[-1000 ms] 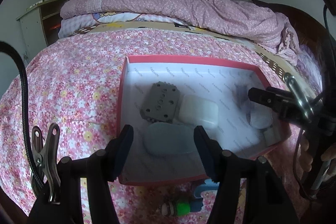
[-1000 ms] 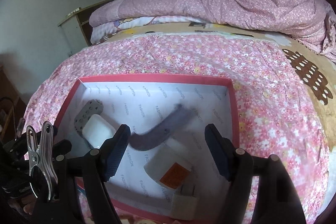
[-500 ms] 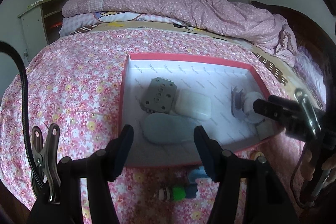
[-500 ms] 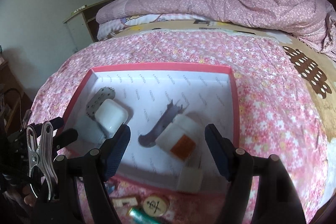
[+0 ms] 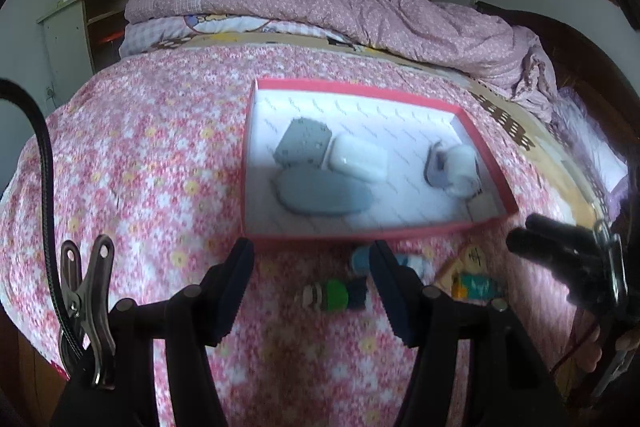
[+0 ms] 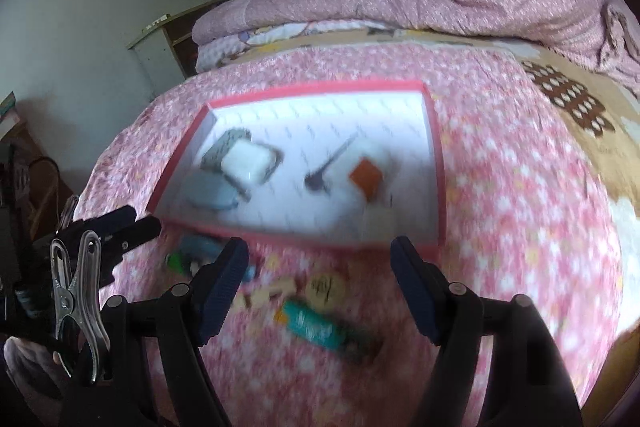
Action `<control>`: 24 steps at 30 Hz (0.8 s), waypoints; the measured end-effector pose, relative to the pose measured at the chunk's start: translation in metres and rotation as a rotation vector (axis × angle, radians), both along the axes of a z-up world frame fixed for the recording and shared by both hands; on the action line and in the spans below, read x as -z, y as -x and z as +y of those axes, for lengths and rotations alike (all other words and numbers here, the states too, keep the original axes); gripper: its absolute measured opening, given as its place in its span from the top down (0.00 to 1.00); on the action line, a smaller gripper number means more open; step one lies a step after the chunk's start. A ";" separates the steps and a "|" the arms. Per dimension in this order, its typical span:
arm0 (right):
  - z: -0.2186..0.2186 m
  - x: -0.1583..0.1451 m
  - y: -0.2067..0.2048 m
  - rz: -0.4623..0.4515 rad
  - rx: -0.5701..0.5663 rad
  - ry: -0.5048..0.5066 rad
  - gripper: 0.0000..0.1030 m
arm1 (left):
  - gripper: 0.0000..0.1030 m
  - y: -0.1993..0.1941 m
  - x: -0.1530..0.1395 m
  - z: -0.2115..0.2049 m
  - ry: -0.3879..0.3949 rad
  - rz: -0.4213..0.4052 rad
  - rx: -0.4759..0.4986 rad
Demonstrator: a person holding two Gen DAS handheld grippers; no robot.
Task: Organize rigid objects
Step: 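Open both tools and withdraw them from the tray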
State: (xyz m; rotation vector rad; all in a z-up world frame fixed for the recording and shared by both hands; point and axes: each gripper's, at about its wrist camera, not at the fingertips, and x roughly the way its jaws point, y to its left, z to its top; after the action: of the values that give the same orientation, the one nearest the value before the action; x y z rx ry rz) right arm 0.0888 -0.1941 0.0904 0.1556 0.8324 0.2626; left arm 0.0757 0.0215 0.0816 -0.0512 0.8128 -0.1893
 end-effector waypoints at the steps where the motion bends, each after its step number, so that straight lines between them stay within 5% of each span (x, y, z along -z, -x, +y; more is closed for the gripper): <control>1: -0.001 0.003 0.008 0.006 0.011 0.005 0.27 | 0.39 0.003 0.002 0.000 -0.002 0.006 0.001; 11: -0.002 0.022 0.077 0.076 0.009 0.054 0.27 | 0.39 0.030 0.012 0.007 0.010 0.030 -0.003; 15: 0.006 0.032 0.104 0.122 -0.027 0.079 0.39 | 0.39 0.041 0.014 0.008 0.016 0.028 0.004; 24: 0.016 0.055 0.134 0.212 -0.074 0.086 0.46 | 0.39 0.058 0.022 0.010 0.003 0.026 0.005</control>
State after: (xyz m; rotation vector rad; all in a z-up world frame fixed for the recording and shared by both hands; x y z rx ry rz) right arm -0.0453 -0.1785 0.0359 0.0724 1.0592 0.2820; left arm 0.0177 0.0315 0.0596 -0.0540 0.8386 -0.1949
